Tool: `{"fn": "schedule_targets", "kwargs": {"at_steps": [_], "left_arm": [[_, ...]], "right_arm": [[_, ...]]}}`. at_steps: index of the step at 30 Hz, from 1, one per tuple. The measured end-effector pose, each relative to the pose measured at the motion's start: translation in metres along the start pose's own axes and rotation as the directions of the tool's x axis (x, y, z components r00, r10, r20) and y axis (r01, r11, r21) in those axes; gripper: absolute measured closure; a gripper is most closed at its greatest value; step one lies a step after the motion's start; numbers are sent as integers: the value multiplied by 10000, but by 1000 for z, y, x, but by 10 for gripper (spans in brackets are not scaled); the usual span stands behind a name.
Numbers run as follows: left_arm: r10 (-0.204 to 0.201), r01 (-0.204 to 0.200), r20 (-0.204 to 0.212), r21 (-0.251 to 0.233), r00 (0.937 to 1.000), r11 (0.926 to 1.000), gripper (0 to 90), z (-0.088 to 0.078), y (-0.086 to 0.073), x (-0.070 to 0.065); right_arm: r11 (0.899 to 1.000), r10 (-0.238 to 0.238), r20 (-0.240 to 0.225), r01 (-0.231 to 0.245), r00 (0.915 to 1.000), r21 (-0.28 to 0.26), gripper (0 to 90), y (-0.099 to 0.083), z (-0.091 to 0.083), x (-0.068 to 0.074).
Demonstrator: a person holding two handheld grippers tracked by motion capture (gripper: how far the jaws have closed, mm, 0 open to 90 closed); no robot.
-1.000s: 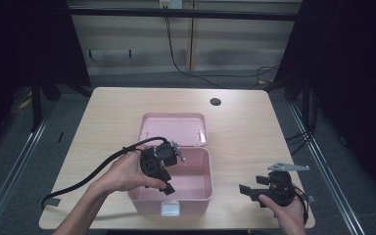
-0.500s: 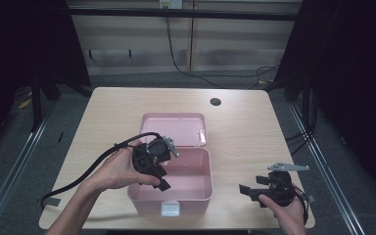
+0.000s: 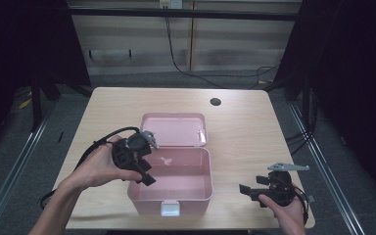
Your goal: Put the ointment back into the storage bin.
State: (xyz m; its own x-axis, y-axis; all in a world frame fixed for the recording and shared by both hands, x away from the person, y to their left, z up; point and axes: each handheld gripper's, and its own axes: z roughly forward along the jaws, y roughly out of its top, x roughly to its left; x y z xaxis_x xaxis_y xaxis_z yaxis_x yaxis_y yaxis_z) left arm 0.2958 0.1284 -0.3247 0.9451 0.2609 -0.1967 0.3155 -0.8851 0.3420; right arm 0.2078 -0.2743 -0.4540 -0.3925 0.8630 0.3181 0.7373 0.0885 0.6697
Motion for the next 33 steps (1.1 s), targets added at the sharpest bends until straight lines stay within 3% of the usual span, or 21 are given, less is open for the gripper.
{"fn": "schedule_targets", "kwargs": {"at_steps": [19,23,27,31,33], "left_arm": [[-621,582,-375,-965,9974,9936,417,-27,-50,12],[-912,872,-301,-1150,9954,9895,396,-29,-61,16],[-1401,1353,-231,-1468,9899,9799,376,-29,-73,21],[-1408,1358,-248,-1457,9897,9800,340,-28,-81,23],[-1434,1363,-282,-1779,9893,9746,327,-28,-87,22]], "right_arm": [[10000,18,27,-18,10000,-8,156,0,0,0],[10000,13,11,-13,10000,-8,156,0,0,0],[10000,25,30,-25,10000,-5,156,0,0,0],[10000,50,53,-50,10000,3,156,0,0,0],[10000,15,49,-15,10000,-7,156,0,0,0]]}}
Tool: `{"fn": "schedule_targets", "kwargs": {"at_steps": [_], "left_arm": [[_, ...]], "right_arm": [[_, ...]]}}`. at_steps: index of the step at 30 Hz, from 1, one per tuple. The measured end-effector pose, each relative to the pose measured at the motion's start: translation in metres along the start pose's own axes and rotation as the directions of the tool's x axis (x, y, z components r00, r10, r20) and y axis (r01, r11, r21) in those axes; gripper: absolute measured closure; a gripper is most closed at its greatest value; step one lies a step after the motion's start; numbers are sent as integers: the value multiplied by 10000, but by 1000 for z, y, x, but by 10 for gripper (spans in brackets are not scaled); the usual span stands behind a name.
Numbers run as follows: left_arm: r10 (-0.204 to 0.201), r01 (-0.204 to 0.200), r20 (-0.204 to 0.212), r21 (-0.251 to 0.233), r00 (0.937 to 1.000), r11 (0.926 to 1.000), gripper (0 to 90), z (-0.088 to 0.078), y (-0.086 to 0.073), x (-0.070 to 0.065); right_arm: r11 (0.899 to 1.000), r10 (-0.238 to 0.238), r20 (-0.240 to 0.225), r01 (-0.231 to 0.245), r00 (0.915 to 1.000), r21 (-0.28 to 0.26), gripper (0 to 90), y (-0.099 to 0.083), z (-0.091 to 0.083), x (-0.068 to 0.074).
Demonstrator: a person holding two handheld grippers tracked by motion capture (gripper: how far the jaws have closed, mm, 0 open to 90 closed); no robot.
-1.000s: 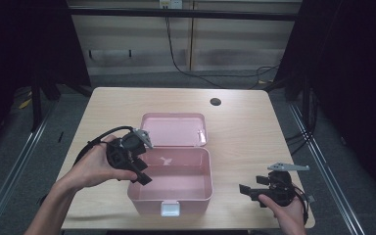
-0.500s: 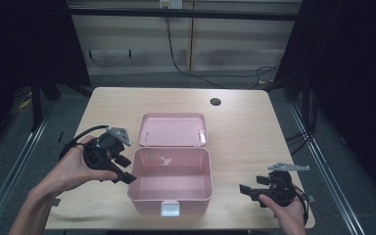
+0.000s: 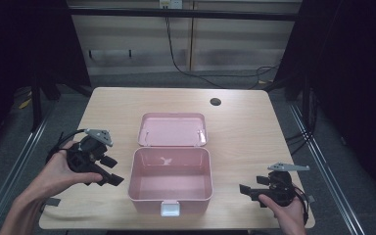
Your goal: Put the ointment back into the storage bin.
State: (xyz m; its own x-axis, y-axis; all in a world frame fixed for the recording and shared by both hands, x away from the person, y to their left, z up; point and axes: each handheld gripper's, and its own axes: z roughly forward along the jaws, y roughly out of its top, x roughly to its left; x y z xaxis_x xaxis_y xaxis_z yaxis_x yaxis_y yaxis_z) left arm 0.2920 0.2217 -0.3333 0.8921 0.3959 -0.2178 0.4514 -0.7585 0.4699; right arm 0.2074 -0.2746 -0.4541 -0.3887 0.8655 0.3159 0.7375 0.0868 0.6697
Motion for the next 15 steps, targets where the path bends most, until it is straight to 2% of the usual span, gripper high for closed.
{"fn": "schedule_targets", "kwargs": {"at_steps": [3,9,11,12,15], "left_arm": [[94,-91,109,-232,9999,9997,294,1,-9,1],[279,-266,398,-328,9988,9991,227,5,-24,6],[470,-446,685,-364,9965,9983,193,8,-28,7],[332,-302,673,-449,9972,9985,192,9,-30,6],[357,-333,457,-515,9983,9981,193,13,-36,8]], "right_arm": [[10000,2,-7,-2,10000,-20,156,0,0,0],[10000,54,6,-54,10000,18,156,0,0,0],[10000,68,18,-68,10000,-2,156,0,0,0],[10000,65,18,-65,10000,-3,155,0,0,-1],[10000,59,10,-59,10000,9,155,0,0,0]]}}
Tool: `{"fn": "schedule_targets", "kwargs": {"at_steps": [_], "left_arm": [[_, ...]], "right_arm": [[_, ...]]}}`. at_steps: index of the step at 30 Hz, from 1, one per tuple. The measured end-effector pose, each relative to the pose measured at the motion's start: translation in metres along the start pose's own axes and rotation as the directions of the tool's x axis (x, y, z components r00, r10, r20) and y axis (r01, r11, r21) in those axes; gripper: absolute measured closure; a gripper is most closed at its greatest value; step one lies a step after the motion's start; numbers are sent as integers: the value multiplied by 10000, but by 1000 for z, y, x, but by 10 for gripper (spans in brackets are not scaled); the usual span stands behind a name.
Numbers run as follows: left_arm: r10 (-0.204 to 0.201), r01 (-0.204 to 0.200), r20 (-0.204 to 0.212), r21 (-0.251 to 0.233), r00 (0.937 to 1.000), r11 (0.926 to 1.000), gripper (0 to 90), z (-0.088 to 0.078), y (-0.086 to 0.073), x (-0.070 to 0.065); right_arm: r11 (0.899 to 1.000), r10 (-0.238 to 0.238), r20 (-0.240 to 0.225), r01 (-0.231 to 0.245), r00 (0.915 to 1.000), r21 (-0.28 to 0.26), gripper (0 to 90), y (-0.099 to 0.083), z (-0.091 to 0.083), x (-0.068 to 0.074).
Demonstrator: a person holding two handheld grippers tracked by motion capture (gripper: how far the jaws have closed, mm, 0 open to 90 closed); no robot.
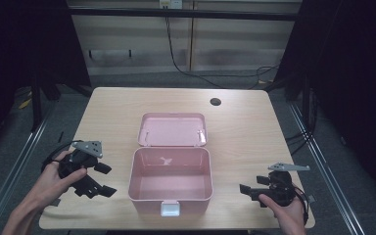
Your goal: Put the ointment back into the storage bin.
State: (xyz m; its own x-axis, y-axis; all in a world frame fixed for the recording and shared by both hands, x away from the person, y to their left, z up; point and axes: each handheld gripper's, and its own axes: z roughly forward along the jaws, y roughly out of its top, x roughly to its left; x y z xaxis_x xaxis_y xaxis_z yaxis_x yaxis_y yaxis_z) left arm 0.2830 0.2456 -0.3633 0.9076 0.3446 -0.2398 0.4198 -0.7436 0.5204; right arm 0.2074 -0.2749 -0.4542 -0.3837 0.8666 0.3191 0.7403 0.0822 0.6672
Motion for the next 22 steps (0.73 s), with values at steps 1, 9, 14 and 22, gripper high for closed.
{"fn": "schedule_targets", "kwargs": {"at_steps": [1,9,14,22], "left_arm": [[-22,23,105,-69,9999,10000,194,2,-3,2],[-405,407,-312,62,9987,9992,219,19,-20,7],[-980,983,-662,12,9930,9952,220,33,-37,10],[-1446,1444,-892,-90,9855,9895,220,46,-59,16]], "right_arm": [[10000,3,5,-3,10000,-11,155,0,0,0],[10000,-9,15,9,10000,36,156,0,1,0],[9999,-9,-6,9,10000,125,155,0,3,0],[9992,-164,291,153,9994,364,154,0,6,2]]}}
